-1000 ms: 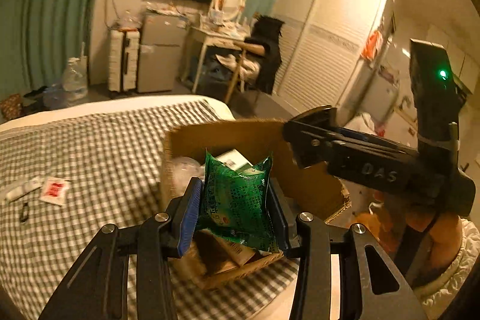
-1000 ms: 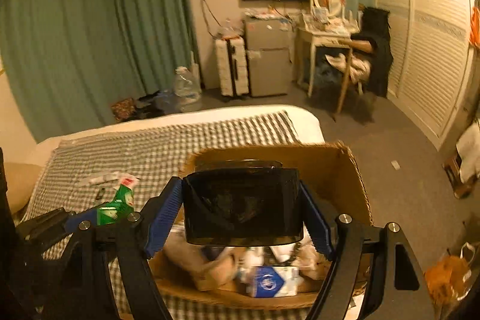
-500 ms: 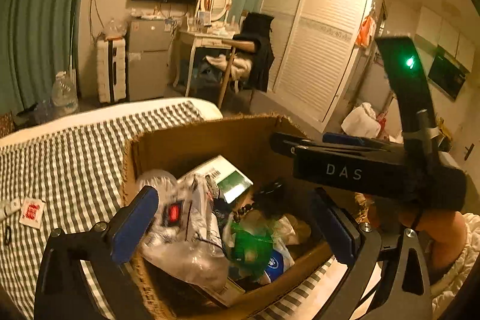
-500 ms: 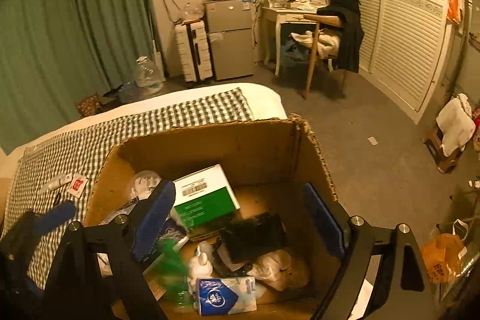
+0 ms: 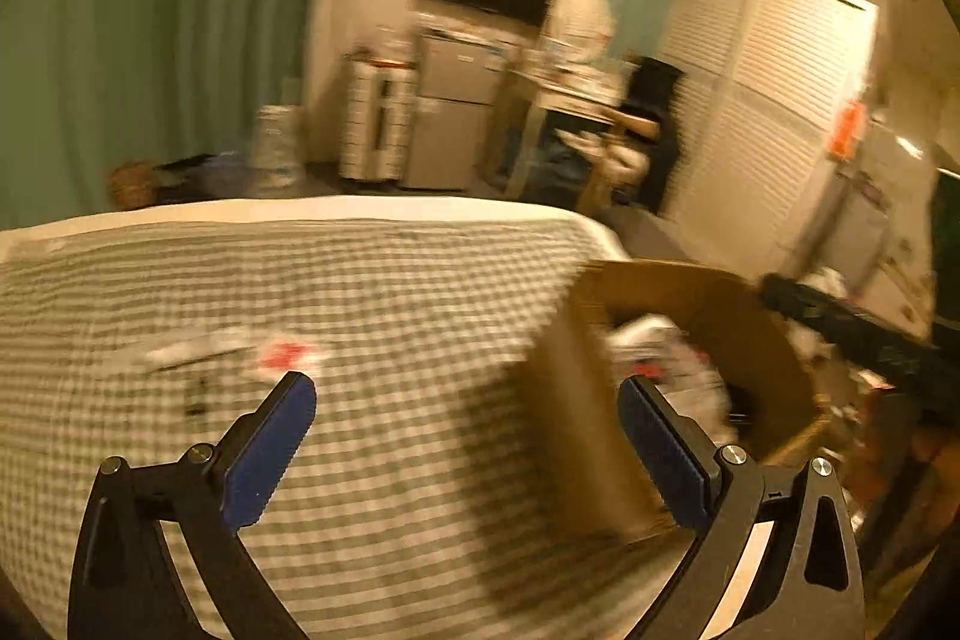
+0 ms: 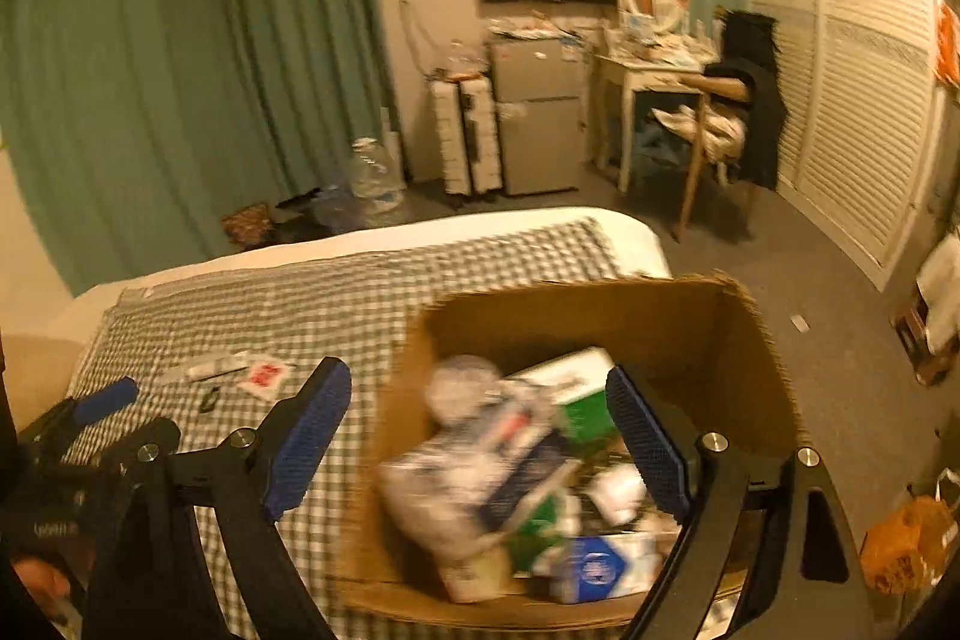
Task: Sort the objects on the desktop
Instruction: 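Open both tools to drop the packet and sunglasses into the box, then move both tools back to the clear comb and red-printed sachet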
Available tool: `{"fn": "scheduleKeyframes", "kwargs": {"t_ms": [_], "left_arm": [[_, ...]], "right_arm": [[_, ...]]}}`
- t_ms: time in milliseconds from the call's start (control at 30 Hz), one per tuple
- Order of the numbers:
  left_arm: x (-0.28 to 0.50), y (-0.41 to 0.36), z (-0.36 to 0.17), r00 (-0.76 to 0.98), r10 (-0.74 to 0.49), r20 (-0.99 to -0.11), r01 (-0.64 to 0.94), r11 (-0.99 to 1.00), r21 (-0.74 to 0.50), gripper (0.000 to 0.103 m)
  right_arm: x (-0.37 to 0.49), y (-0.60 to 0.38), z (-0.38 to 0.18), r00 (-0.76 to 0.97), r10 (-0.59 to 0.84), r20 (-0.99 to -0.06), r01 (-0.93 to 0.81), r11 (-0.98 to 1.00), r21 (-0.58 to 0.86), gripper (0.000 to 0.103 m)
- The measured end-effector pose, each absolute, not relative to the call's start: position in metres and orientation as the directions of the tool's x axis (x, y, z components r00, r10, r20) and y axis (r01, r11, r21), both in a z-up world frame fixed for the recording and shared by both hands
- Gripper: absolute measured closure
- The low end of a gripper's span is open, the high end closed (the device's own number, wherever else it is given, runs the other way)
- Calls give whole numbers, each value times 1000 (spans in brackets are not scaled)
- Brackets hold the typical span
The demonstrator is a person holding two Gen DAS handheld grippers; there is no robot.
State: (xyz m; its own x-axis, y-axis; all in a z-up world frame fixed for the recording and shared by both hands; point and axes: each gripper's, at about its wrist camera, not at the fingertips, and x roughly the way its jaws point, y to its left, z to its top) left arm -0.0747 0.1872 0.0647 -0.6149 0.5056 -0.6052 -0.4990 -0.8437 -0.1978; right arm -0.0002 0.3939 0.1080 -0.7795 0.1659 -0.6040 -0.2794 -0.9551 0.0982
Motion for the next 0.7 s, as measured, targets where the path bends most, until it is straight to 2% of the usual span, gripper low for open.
{"fn": "scheduleKeyframes", "kwargs": {"t_ms": [167,333,467,700], "left_arm": [[-84,94,59,-702,369,-609,-378,-918,-121,0],[-95,23,44,-738,280,-614,-251,-958,-136,0],[-107,-9,23,-734,247,-633,-185,-969,-164,0],[-133,-14,-24,-707,242,-664,-148,-969,-196,0]], "right_arm": [[-12,348,118,-797,109,-595,-208,-973,100,16],[-29,303,116,-814,48,-579,-130,-986,101,16],[-50,271,95,-810,-4,-586,-83,-989,121,16],[-97,231,38,-774,-47,-632,-55,-988,142,15]]}}
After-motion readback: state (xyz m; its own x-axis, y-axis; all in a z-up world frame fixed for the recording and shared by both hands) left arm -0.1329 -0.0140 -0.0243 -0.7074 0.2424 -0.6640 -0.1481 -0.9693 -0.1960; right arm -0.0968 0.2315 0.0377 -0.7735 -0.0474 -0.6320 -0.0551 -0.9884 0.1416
